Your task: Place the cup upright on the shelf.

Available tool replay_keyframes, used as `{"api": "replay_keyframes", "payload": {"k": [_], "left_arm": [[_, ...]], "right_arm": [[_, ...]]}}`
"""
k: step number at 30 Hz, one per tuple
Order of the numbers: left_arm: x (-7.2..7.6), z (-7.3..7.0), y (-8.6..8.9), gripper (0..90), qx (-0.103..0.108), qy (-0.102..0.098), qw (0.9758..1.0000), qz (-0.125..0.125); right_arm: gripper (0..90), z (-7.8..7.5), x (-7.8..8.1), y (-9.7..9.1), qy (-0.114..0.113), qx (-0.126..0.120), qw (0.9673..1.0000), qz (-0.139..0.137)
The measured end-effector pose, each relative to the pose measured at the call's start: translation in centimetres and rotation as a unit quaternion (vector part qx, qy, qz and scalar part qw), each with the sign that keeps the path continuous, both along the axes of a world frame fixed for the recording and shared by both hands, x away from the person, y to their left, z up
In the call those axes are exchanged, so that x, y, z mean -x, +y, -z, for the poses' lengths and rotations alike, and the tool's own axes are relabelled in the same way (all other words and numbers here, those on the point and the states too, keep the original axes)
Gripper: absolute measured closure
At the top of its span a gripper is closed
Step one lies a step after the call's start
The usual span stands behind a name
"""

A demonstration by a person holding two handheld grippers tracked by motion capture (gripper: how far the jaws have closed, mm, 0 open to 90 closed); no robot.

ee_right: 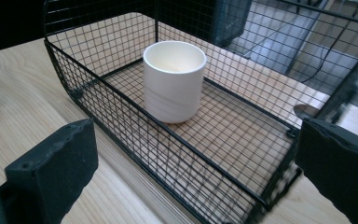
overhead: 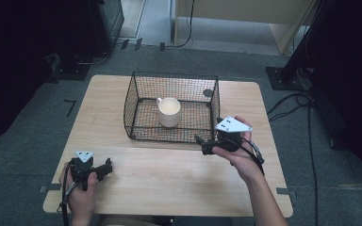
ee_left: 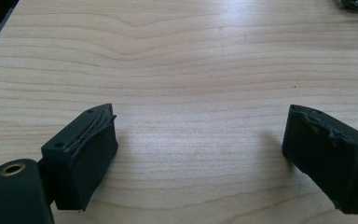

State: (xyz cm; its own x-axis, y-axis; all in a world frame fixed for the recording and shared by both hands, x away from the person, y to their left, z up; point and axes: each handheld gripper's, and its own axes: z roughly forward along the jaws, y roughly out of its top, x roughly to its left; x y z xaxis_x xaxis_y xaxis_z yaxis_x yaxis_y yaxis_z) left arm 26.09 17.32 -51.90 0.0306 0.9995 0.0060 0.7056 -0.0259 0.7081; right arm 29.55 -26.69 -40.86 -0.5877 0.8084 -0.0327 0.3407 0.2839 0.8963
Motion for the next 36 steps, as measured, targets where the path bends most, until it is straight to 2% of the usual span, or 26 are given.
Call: {"api": "replay_keyframes", "payload": {"k": [10,15,20,24,27,36], "left_arm": [[0.0,0.0,0.0,10.0,-0.002,0.002,1.0,0.002],[0.0,0.0,0.0,10.0,-0.002,0.002,1.0,0.002],[0.0,0.0,0.0,10.1,-0.002,0.002,1.0,0.002],[0.0,0.0,0.0,10.1,-0.002,0.002,1.0,0.002],[0.0,0.0,0.0,10.0,-0.002,0.002,1.0,0.002],[0.0,0.0,0.0,10.0,-0.002,0.002,1.0,0.002]], "right_arm": [[0.0,1.5,1.6,-3.0,0.006,-0.007,0.9994,0.032],[0.0,2.6,2.5,-4.6,0.009,-0.018,0.9985,0.052],[0.0,4.2,3.3,-6.7,0.027,-0.027,0.996,0.081],[0.0,4.9,3.7,-7.5,0.031,-0.03,0.9949,0.091],[0.0,5.8,4.2,-8.7,0.039,-0.031,0.9929,0.108],[0.0,7.7,5.5,-10.7,0.057,-0.03,0.9894,0.131]]}}
